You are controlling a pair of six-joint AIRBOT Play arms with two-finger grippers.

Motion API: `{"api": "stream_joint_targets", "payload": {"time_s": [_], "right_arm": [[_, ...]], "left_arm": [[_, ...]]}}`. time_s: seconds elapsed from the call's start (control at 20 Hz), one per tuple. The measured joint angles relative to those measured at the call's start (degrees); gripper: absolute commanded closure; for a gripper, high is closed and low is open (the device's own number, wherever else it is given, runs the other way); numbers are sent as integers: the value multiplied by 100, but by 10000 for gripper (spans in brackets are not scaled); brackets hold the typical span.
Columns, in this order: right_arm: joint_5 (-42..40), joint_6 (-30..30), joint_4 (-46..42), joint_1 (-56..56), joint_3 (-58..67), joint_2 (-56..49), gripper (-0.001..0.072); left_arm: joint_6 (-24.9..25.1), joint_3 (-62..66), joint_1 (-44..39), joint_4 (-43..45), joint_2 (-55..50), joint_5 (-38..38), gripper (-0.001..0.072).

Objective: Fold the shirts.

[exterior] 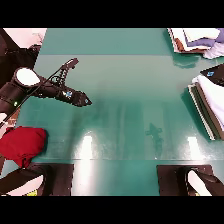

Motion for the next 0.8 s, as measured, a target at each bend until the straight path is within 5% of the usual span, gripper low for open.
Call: {"api": "stream_joint_targets", "payload": {"time_s": [0.8], "right_arm": [[308,2,0,11,0,0,690]], "left_arm": [[0,0,-2,0,0,98,678]]}}
